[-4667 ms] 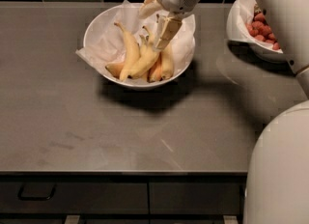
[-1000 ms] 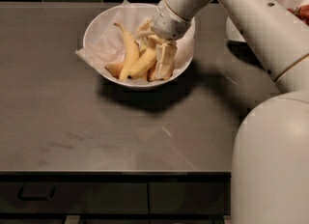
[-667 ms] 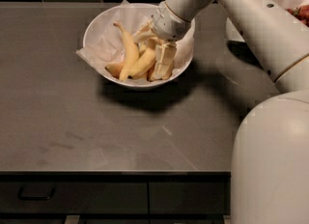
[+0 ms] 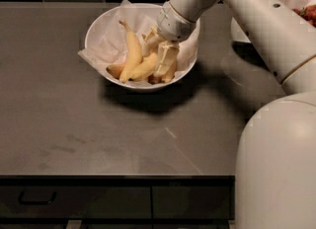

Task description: Pick banana from white bowl

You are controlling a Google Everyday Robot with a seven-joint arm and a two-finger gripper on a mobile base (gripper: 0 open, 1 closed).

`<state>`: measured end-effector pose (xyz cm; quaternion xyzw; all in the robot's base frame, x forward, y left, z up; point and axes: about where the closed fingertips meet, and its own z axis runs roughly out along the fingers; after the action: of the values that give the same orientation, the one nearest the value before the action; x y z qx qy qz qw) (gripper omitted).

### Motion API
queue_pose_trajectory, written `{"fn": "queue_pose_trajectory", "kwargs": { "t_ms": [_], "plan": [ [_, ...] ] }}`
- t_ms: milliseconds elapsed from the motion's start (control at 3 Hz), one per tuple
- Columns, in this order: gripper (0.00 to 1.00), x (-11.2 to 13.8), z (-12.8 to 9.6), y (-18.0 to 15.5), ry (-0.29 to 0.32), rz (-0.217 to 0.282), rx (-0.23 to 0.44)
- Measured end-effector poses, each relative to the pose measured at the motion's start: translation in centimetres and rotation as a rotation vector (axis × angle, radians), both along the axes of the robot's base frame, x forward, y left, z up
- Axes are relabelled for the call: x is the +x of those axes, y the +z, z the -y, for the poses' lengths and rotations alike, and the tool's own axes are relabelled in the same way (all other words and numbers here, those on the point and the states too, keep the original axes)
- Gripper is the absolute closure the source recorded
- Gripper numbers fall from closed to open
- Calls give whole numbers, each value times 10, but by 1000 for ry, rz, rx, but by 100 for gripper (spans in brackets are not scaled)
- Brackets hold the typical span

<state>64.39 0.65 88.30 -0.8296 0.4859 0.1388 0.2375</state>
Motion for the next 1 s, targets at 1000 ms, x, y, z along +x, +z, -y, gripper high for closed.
{"fn": "queue_pose_trajectory", "kwargs": {
  "t_ms": [1000],
  "plan": [
    [100, -2, 26, 72, -159, 253, 44]
  ]
}}
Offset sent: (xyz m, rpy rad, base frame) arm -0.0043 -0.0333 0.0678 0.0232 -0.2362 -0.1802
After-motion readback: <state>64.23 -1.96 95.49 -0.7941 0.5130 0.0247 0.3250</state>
